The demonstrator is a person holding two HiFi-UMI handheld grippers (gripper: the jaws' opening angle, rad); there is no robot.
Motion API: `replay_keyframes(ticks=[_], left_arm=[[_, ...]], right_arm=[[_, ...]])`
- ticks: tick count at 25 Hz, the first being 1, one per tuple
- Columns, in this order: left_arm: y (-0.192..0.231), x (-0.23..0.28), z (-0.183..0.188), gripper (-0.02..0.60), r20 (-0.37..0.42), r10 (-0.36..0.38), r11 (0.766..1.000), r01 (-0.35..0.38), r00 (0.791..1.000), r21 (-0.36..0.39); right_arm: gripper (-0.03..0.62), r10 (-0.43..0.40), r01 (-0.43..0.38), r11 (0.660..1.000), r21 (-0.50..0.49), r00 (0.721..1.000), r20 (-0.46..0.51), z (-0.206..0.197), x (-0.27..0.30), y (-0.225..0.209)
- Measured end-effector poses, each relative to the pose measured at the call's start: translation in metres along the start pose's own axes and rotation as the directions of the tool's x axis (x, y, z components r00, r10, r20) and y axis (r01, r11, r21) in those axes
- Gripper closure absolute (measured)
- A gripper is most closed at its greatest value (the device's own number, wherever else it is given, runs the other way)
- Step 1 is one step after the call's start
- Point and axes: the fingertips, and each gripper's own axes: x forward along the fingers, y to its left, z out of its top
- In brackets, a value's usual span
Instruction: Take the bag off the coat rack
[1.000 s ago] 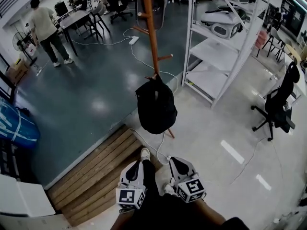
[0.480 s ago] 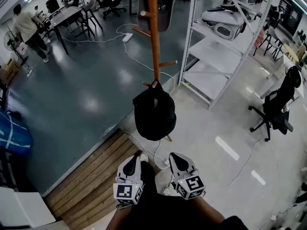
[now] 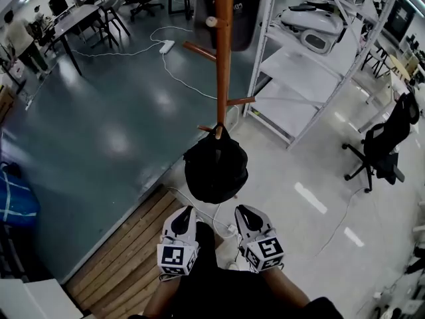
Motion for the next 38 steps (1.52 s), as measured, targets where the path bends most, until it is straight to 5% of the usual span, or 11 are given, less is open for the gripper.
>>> replay_keyframes(ticks=[8,14,23,38], left_arm=[[0.046,0.060,0.004,0.557,-0.047,-0.086,0.996,0.087,0.995,0.024],[0.062,0.097,-0.003,0.459,-0.082,-0.132,0.991,0.135,0.988,0.024],[0.092,0.144,-0.025,0.368,-0.156,-0.110,0.992,0.118,0.982,0.041],[0.111,0.195,-0.047,0.344,-0.229,-0.144,0.986,0.159,0.963,0.049]], right_arm=[[0.575,-0.052,0.051,0.999,-0.008,0.997,-0.051,0.009,0.065,-0.019],[0.508,-0.089,0.091,0.996,0.014,0.992,-0.089,0.005,0.096,-0.043],[0.444,-0.158,0.160,0.987,0.004,0.978,-0.138,-0.008,0.133,-0.081],[0.407,-0.265,0.261,0.964,-0.051,0.943,-0.199,-0.024,0.159,-0.141]])
